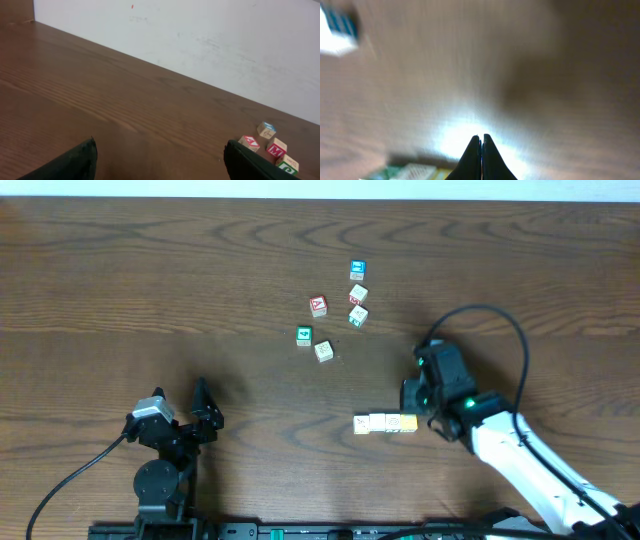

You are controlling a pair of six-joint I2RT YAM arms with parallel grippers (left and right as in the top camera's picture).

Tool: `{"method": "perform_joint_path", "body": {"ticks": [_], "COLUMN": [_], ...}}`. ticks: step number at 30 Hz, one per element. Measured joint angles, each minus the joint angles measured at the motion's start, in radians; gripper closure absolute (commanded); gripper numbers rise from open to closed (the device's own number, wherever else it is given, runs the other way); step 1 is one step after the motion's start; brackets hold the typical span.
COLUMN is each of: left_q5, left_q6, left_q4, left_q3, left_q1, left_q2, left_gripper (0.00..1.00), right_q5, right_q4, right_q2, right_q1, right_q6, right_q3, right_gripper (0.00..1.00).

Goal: Lift 5 blocks
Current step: 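Raise right gripper away from the block row, then move left gripper up toward the bee-picture block near the '4' block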

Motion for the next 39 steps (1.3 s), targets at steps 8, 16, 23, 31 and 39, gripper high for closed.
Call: {"method": "perform_joint_path", "body": {"ticks": [8,16,23,31,39], "left_q5": [0.000,-0.005,0.117,0.257,0.289], "left_q6": [0.000,0.001,0.003,0.004,0.004], "left_q4": [0.000,0.009,0.023,0.206,0.163], "left_q3": [0.000,0.000,0.000,0.084,0.443], "left_q1": [0.000,0.000,0.000,-0.029,-0.225], "left_q2": [0.000,0.000,0.109,0.555,1.034], "left_gripper": [0.19,0.19,0.19,0.19,0.18], "right_q5": [0.011,0.004,-0.092,-0.157,-0.180], "right_q4": [-0.128,-0.171,-0.139,-0.135,-0.136], "right_q2": [-0.117,-0.122,-0.122,-0.121,-0.112], "right_q1": [-0.109,-0.202,-0.293,-0.375,-0.386], "right_q6": [-0.072,-0.167,-0.219,-0.240,-0.258], "right_q3": [0.104,0.104,0.104,0.102,0.102], "right_gripper": [0.99,0.98,0.92,0.91,0.88]}}
